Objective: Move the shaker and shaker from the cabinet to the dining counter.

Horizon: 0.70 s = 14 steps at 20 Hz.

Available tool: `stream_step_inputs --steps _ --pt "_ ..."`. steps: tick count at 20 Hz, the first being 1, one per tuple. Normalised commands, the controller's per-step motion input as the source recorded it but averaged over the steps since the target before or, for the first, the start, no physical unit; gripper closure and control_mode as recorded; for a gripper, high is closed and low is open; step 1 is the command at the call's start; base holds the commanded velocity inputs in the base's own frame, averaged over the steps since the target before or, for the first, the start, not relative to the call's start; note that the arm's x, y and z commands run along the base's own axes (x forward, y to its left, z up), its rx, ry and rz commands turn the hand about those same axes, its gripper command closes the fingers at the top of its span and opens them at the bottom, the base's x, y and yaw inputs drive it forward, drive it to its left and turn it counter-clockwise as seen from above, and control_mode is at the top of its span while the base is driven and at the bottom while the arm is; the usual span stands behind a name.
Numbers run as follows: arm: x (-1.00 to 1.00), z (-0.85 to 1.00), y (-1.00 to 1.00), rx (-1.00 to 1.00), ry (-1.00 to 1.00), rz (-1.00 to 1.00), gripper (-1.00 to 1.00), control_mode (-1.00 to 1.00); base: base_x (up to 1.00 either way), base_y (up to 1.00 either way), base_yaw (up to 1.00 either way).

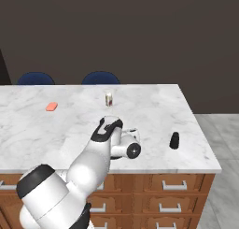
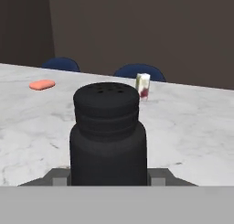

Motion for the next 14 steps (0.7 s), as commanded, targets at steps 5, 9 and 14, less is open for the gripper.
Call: stream_step_inputs --steps 5,9,14 --pt "0.00 0.00 0.00 0.00 0.00 0.00 1.00 -1.00 0.00 0.00 0.00" --pt "0.00 -0.01 0.00 -0.01 0.00 0.00 1.00 -1.00 0.00 0.00 0.00" --pt "0.00 -0.03 0.00 0.00 0.00 0.00 1.00 -1.00 0.00 0.00 0.00"
